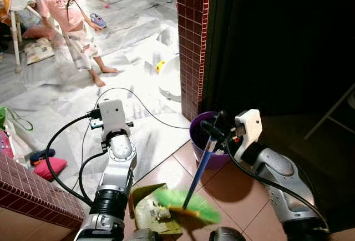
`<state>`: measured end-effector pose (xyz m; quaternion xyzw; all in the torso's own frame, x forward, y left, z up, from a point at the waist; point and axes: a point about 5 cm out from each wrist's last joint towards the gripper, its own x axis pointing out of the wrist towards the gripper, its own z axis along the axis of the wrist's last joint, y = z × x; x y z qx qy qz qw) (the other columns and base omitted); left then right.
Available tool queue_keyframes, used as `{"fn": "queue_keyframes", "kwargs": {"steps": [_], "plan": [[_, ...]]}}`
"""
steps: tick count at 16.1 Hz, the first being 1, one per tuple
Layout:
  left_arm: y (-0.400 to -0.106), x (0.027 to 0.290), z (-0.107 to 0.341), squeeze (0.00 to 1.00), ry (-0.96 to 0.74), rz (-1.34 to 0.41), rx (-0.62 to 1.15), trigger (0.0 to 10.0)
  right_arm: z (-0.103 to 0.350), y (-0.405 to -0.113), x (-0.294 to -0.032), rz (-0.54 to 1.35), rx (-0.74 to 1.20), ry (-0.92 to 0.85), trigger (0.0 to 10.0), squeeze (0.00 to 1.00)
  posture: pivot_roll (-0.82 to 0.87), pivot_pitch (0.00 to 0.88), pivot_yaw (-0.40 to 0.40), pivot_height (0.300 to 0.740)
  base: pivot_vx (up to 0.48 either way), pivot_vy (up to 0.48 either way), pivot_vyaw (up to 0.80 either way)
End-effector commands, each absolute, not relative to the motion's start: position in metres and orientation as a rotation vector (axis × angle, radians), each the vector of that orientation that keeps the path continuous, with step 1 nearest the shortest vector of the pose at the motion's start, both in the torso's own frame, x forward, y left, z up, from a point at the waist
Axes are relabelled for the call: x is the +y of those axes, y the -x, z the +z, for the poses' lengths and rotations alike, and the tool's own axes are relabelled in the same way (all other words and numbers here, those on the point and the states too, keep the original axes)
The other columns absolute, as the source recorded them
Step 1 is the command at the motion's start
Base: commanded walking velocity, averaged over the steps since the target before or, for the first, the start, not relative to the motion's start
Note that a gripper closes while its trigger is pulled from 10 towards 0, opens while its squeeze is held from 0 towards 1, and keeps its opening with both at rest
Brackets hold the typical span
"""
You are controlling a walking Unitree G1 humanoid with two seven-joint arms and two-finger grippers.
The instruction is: Sweep floor
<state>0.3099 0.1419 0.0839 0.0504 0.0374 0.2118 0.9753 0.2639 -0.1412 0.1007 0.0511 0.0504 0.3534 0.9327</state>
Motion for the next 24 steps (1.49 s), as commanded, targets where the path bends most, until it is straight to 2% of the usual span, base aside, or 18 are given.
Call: {"fn": "queue_keyframes", "kwargs": {"steps": [1,3,6,10,17,20,24], "plan": [[-0.314,0.148,0.088,0.00,-0.137,0.447,0.058,10.0,0.097,-0.260,-0.134,0.762,0.128,-0.148,10.0,0.00,-0.17,0.000,0.095,0.740,0.000,0.000,0.00],[-0.314,0.146,0.088,0.00,-0.091,0.429,0.065,10.0,0.098,-0.265,-0.136,0.709,0.107,-0.124,10.0,0.00,-0.17,0.000,0.094,0.740,0.000,0.000,0.00],[-0.314,0.148,0.081,0.00,0.096,0.404,0.125,10.0,0.102,-0.280,-0.153,0.493,0.037,0.011,10.0,0.00,-0.17,0.000,0.091,0.740,0.000,0.000,0.00],[-0.319,0.154,0.085,0.00,0.304,0.442,0.173,10.0,0.102,-0.281,-0.177,0.279,0.012,0.155,10.0,0.00,-0.18,0.000,0.085,0.740,0.000,0.000,0.00],[-0.323,0.154,0.081,0.00,0.467,0.410,0.208,10.0,0.096,-0.279,-0.198,0.172,0.028,0.246,10.0,0.00,-0.18,0.000,0.081,0.740,0.000,0.000,0.00],[-0.325,0.148,0.089,0.00,0.580,0.327,0.166,10.0,0.091,-0.279,-0.213,0.062,0.013,0.324,10.0,0.00,-0.18,0.000,0.079,0.740,0.000,0.000,0.00],[-0.334,0.151,0.107,0.00,0.667,0.267,0.078,10.0,0.085,-0.275,-0.215,0.042,0.025,0.326,10.0,0.00,-0.18,0.000,0.082,0.740,0.000,0.000,0.00]]}}
